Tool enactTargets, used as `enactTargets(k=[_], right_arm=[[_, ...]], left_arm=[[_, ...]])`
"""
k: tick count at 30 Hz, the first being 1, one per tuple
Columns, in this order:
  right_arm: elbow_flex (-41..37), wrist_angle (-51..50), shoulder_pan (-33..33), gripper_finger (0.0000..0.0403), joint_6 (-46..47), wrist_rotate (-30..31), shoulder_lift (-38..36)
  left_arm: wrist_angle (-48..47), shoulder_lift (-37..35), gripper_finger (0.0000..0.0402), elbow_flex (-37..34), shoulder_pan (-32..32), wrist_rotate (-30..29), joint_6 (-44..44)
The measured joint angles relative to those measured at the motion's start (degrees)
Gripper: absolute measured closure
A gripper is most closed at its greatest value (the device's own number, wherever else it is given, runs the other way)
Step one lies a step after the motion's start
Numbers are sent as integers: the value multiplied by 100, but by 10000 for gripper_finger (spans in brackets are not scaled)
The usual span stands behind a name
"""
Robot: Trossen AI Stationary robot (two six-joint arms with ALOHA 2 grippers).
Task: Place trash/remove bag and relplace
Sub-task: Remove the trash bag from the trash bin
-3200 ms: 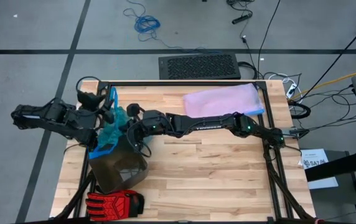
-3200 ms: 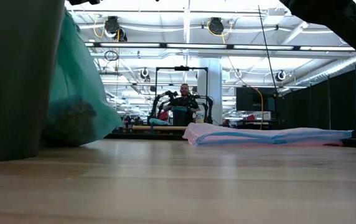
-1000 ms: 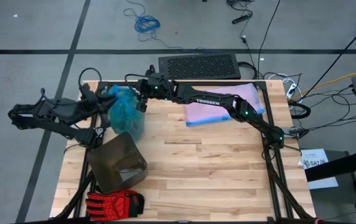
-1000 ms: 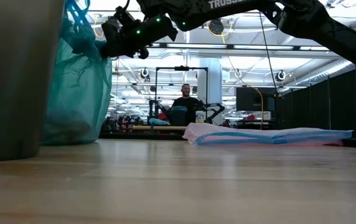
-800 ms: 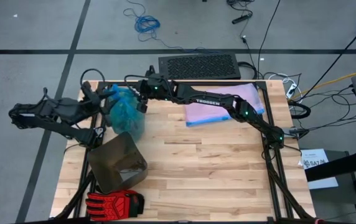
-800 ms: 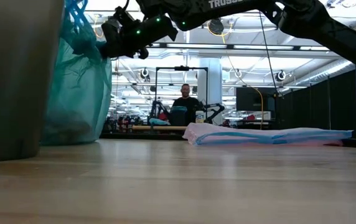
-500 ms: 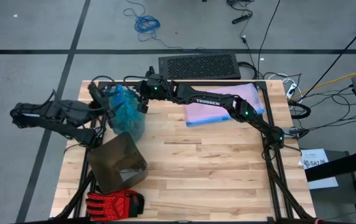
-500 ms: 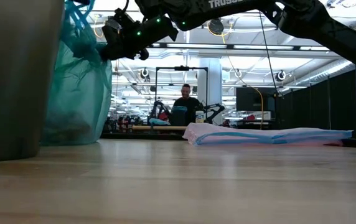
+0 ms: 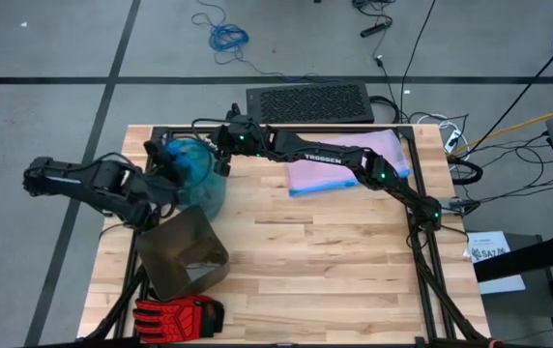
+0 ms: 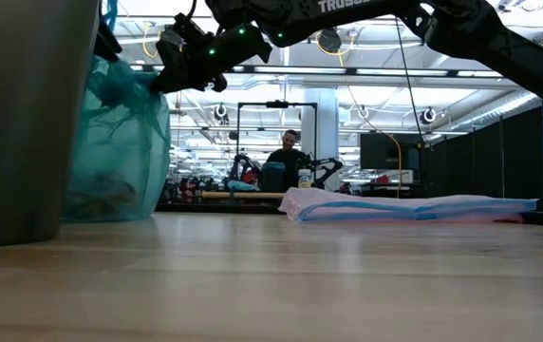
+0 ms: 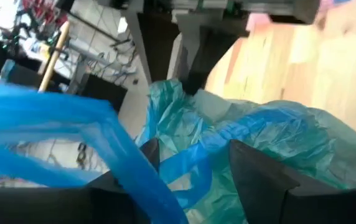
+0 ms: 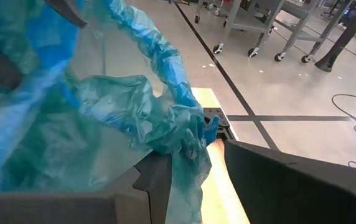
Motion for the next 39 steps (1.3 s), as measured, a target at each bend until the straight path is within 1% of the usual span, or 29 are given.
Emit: enactTargets(k=[3, 7, 8, 11, 15, 17, 20, 23, 25, 27, 28, 32, 34, 36, 39], right_arm=[[0, -116, 11, 261, -147, 0, -20], [-4, -589, 15, 261, -331, 1, -196], [-4, -722, 17, 261, -391, 2, -253], [-4, -1003, 17, 261, -475, 2, -441], [-4, -1500, 15, 261, -532, -78, -698], [-4, -1910, -3, 261, -525, -543, -859], [0, -2472, -28, 261, -530, -1435, -1018], [0, -2916, -29, 261, -633, -2320, -1047], [-18, -3018, -50, 261, -646, -2919, -1019], [-183, -2726, -47, 261, -644, -3407, -1003], [-339, -2416, -16, 261, -591, -3456, -1001], [-998, -590, 132, 261, -162, -3034, -970], [-1302, 233, 198, 261, 70, -2665, -977], [-1610, 776, 243, 259, 290, -2229, -979], [-1976, 1167, 280, 245, 530, -1780, -973]], left_arm=[[-260, 49, 268, -1, 4, -80, -196], [-582, 87, 366, -2, 11, -95, -352], [-616, 87, 383, -2, 11, -95, -353], [-608, 87, 394, 36, 13, -100, -353], [-589, 89, 399, 354, 15, -109, -355], [-563, 89, 400, 586, 13, -117, -355], [-548, 89, 400, 915, 13, -120, -353], [-568, 85, 400, 1138, 13, -121, -351], [-529, 85, 401, 1240, 13, -124, -355], [-483, 85, 401, 1272, 13, -123, -355], [-414, 85, 401, 1274, 9, -123, -353], [-400, 78, 401, 1274, 9, -120, -351], [-402, 77, 401, 1274, 9, -120, -351], [-403, 76, 401, 1274, 9, -120, -348], [-429, 74, 401, 1294, 9, -120, -285]])
